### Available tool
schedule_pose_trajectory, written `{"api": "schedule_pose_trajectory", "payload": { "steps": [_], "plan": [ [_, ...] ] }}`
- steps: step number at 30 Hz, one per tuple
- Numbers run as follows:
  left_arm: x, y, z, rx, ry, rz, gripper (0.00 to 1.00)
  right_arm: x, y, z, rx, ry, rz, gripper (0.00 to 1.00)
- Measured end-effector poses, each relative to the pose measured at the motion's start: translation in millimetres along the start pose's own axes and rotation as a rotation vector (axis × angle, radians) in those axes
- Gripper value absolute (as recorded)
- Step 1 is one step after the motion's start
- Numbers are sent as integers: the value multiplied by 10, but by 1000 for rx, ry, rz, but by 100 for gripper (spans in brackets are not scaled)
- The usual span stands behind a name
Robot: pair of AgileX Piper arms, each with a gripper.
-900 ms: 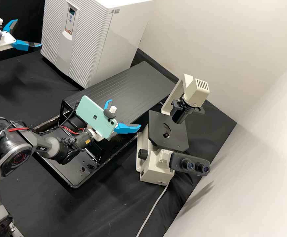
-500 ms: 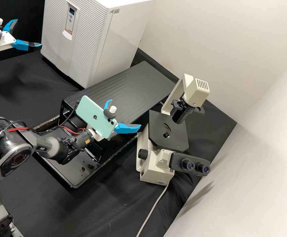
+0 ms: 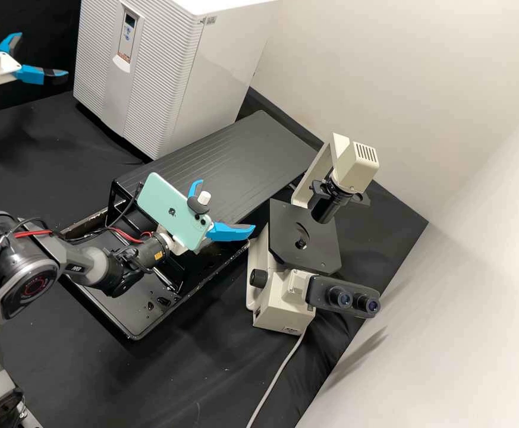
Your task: Open the incubator door
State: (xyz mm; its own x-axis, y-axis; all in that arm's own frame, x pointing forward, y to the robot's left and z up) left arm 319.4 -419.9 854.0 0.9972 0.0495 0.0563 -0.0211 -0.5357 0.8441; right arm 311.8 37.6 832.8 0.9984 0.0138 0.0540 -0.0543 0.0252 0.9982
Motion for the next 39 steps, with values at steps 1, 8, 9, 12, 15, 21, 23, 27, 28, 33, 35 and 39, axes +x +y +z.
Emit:
{"api": "schedule_pose_trajectory", "payload": {
  "steps": [1, 8, 9, 12, 15, 21, 23, 27, 28, 33, 35, 39],
  "plan": [
    [20, 26, -49, 1, 14, 10, 100, 0, 0, 0, 0, 0, 0, 100],
    [105, 190, -246, 21, 68, 71, 100, 0, 0, 0, 0, 0, 0, 100],
    [114, 210, -252, 29, 69, 79, 100, 0, 0, 0, 0, 0, 0, 100],
    [183, 342, -264, 64, 48, 139, 100, 0, 0, 0, 0, 0, 0, 100],
    [273, 447, -260, 104, 0, 197, 100, 0, 0, 0, 0, 0, 0, 100],
    [444, 578, -289, 154, -43, 255, 100, 0, 0, 0, 0, 0, 0, 100],
    [482, 589, -311, 160, -50, 258, 100, 0, 0, 0, 0, 0, 0, 100],
    [576, 598, -343, 113, -105, 248, 100, 0, 0, 0, 0, 0, 0, 100],
    [608, 595, -347, 85, -141, 241, 100, 0, 0, 0, 0, 0, 0, 100],
    [726, 529, -307, -76, -349, 218, 100, 0, 0, 0, 0, 0, 0, 100],
    [784, 515, -296, -119, -394, 207, 100, 0, 0, 0, 0, 0, 0, 100],
    [870, 498, -286, -135, -413, 203, 100, 0, 0, 0, 0, 0, 0, 100]
  ]
}}
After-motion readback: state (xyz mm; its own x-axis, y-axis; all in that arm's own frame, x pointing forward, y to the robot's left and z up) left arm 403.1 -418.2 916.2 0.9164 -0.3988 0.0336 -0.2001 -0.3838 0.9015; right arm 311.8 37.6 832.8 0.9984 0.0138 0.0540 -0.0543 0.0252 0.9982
